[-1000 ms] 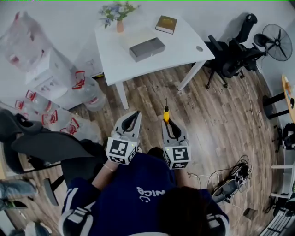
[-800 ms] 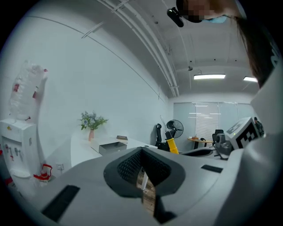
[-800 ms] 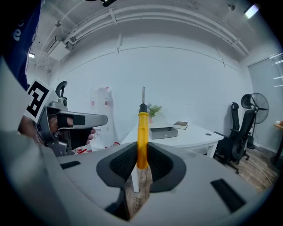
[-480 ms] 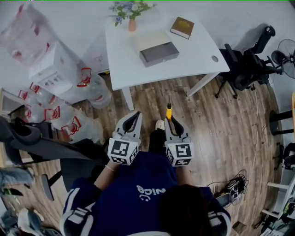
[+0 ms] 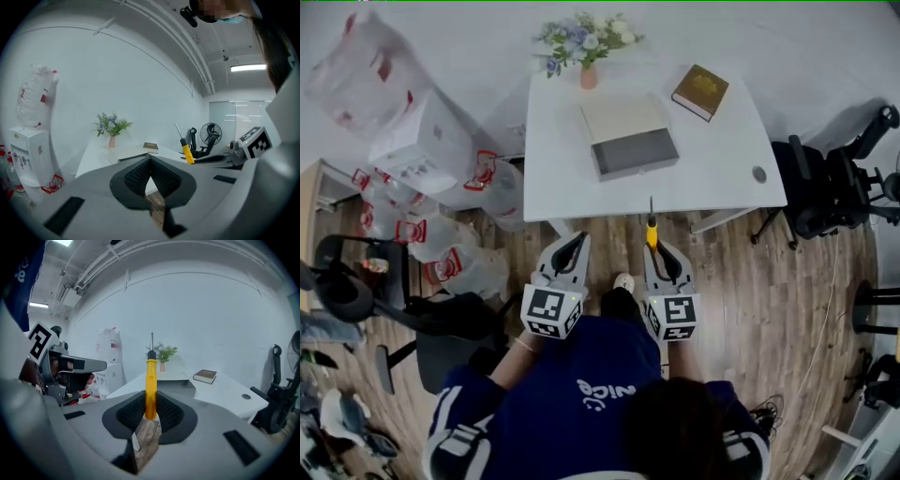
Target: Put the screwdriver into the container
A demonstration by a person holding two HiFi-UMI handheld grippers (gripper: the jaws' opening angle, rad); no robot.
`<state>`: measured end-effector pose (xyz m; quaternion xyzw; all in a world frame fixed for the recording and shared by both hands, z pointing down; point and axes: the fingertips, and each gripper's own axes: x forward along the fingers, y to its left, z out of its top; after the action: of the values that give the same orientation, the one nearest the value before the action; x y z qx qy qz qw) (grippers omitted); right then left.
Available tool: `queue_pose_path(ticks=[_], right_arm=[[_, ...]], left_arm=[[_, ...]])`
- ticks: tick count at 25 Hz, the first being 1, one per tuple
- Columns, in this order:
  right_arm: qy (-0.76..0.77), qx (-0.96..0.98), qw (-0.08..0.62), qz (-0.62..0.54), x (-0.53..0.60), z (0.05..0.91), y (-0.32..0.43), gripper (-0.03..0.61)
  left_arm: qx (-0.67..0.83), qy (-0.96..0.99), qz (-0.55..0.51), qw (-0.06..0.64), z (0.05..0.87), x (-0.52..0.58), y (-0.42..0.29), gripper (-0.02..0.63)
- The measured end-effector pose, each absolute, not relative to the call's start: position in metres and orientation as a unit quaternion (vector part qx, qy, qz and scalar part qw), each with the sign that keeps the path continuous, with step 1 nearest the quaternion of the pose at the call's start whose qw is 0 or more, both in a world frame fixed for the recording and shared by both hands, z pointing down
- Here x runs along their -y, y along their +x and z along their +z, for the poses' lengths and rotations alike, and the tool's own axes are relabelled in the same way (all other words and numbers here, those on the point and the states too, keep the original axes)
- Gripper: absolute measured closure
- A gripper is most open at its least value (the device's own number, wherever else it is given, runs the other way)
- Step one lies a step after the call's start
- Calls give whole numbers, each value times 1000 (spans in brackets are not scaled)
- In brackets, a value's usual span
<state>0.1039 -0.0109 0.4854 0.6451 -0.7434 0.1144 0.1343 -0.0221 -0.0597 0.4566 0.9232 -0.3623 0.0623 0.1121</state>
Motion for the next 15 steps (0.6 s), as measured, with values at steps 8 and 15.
queue_pose_path(ticks=[8, 15], right_arm=[[600, 776, 154, 118, 62, 495, 157, 494], [573, 795, 176, 97, 99, 494, 196, 494]], left_arm=[[399, 907, 61, 124, 463, 106, 33, 601], [436, 888, 52, 136, 467, 134, 56, 601]])
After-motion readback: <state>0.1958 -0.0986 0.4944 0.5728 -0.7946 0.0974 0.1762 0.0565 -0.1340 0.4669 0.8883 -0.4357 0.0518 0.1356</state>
